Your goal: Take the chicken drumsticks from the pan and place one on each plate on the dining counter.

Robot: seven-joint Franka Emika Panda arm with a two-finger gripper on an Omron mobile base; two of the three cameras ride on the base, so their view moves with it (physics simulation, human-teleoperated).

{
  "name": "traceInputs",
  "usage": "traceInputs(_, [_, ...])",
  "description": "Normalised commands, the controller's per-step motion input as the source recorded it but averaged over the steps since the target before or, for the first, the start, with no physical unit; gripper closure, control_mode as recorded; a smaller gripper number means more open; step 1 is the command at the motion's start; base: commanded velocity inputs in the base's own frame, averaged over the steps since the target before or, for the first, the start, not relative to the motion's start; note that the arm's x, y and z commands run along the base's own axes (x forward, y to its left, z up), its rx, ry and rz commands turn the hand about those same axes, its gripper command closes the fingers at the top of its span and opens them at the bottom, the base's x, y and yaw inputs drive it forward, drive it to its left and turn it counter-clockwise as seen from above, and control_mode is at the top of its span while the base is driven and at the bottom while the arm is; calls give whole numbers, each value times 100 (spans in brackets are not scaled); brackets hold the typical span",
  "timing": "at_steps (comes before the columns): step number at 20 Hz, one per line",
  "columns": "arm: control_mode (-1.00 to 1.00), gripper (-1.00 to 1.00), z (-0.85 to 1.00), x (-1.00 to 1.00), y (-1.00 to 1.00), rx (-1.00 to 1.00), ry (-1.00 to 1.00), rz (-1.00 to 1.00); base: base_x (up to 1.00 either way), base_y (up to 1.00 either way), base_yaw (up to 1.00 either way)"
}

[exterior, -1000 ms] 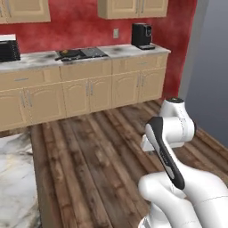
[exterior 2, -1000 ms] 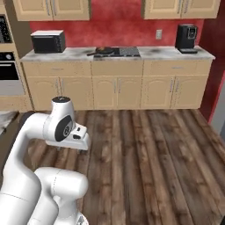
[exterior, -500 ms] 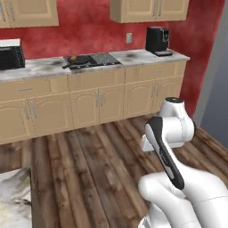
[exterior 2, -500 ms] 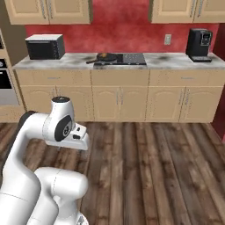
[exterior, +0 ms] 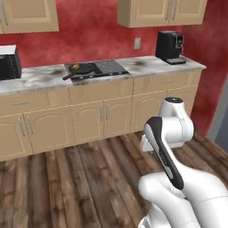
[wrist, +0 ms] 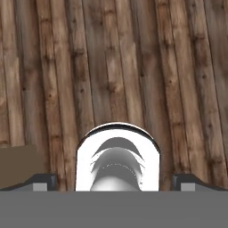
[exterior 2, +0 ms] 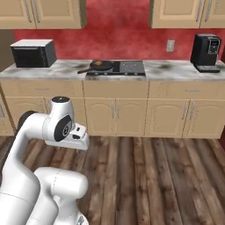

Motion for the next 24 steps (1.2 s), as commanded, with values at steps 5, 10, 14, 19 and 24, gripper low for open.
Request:
traceInputs(5, [100, -100, 0, 0, 0, 0, 0, 0, 96, -34, 15])
traceInputs(10, [100, -100, 0, 0, 0, 0, 0, 0, 86, -38, 21])
traceInputs(14, [100, -100, 0, 0, 0, 0, 0, 0, 93, -34, 21])
traceInputs(19, [100, -100, 0, 0, 0, 0, 0, 0, 100, -23, 9])
traceInputs(24, [100, -100, 0, 0, 0, 0, 0, 0, 100, -11, 12])
